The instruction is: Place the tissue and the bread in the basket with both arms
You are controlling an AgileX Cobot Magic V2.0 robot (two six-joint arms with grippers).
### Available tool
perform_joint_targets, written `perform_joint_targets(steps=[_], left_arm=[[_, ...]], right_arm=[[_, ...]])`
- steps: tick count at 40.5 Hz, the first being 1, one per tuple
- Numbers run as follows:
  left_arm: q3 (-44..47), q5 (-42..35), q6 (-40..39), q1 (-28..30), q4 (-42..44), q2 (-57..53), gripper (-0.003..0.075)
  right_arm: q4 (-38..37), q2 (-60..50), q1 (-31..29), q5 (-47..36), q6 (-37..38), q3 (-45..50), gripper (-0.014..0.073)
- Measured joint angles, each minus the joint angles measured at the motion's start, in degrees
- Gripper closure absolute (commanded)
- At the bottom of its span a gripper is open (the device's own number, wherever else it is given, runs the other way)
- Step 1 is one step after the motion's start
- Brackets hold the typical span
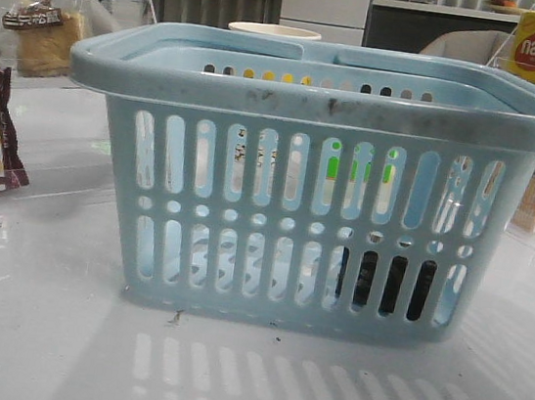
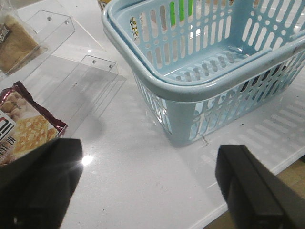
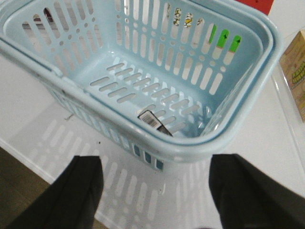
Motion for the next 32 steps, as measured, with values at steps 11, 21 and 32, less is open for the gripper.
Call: perform_joint_targets(steps=[11,21,32], left_arm=[[0.0,-0.4,0.0,0.0,-0.2,0.0,0.0108],[0.0,-3.6,0.0,0.0,1.8,1.3,0.0146],[-5.6,-3.9,0.0,5.4,7.9,16.4,0.0230]], right_arm=[[-0.1,-8.5,0.0,3.0,0.0,3.7,0.0022],[-0.2,-8.6,0.0,3.0,0.0,3.8,0.0022],[-0.6,-8.6,0.0,3.0,0.0,3.8,0.0022]])
